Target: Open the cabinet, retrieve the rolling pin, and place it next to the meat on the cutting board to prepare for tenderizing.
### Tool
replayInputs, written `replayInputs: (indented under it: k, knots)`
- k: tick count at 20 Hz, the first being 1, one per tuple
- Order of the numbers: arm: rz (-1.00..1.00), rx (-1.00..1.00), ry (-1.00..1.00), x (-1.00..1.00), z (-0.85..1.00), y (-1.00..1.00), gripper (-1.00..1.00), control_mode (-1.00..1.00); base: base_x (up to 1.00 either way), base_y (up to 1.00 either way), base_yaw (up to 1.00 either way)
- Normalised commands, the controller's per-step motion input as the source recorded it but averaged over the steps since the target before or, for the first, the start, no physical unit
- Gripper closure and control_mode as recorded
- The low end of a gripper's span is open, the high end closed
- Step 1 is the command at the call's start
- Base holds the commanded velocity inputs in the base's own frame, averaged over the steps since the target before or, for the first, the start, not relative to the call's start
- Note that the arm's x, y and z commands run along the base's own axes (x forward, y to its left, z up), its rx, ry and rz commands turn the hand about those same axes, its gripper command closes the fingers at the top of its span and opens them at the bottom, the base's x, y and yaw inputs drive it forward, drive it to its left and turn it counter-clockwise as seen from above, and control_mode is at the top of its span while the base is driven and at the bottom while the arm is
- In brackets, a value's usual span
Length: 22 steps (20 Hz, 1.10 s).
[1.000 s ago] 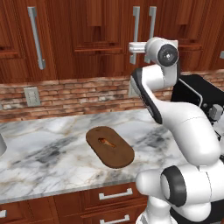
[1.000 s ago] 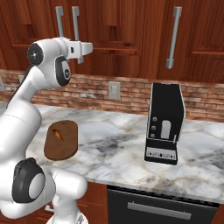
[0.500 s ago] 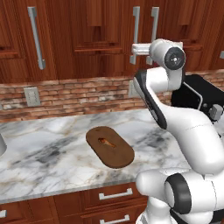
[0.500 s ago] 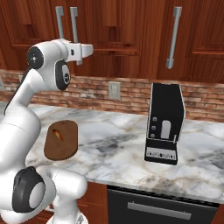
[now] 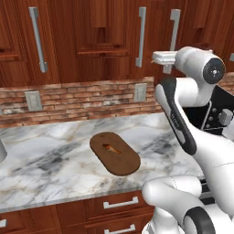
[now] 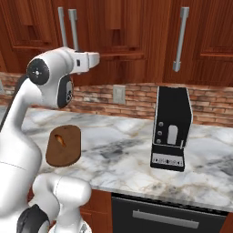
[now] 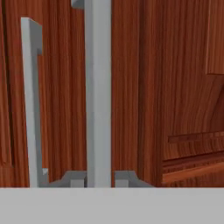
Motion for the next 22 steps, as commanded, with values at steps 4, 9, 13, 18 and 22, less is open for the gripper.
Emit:
replayInputs:
  k: [4,9,13,18,22]
  knots:
    - [0.17,0.0,0.03,-0.6,-0.28,-0.57,1.0,-1.0,0.0,0.0,0.0]
    - [0.19,0.0,0.02,-0.57,-0.26,-0.54,1.0,-1.0,0.0,0.0,0.0]
    - [0.18,0.0,0.01,-0.47,-0.23,-0.45,1.0,-1.0,0.0,0.0,0.0]
    - [0.12,0.0,0.0,-0.13,-0.15,-0.16,-1.0,-1.0,0.0,0.0,0.0]
    - [0.0,-0.03,-0.07,-0.37,-0.03,0.0,-1.0,-1.0,0.0,0.0,0.0]
